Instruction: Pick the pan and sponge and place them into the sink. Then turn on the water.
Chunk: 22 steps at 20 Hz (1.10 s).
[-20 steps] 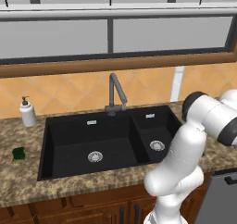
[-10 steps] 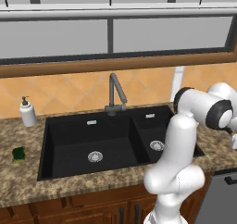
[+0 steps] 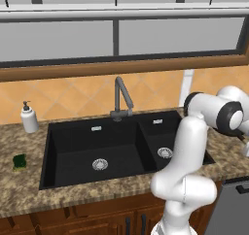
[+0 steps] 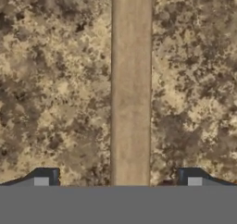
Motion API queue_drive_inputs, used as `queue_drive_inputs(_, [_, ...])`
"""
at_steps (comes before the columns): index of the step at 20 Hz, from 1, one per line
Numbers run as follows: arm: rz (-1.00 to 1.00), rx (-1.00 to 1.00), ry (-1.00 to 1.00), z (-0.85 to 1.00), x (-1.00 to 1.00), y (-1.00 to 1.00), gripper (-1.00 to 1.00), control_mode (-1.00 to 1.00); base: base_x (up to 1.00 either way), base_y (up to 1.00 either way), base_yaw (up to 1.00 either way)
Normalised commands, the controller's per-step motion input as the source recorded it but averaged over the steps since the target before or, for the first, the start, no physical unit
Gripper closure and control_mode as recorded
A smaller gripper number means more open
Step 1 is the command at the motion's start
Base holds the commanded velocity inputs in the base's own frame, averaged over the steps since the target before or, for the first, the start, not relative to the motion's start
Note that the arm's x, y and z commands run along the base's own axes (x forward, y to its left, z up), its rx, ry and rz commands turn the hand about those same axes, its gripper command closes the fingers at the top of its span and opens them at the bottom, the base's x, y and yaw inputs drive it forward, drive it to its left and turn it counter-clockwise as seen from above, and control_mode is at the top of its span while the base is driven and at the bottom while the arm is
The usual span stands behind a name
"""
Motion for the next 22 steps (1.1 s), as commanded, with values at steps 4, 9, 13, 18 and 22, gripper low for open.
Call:
queue_drive_inputs(4, [0.04,0.00,0.00,-0.29,0.25,0.00,-1.00,-1.00,0.00,0.00,0.00])
queue_drive_inputs(9, [0.04,0.00,0.00,-0.17,0.24,0.00,-1.00,-1.00,0.00,0.00,0.00])
queue_drive_inputs(13, [0.01,0.00,-0.01,-0.08,0.18,0.16,1.00,-1.00,0.00,0.00,0.00])
queue_drive_inputs(18, [0.00,0.00,-0.02,0.00,0.03,0.22,1.00,-1.00,0.00,0.00,0.00])
queue_drive_inputs(22, [0.00,0.00,-0.06,0.13,-0.14,0.26,1.00,-1.00,0.00,0.00,0.00])
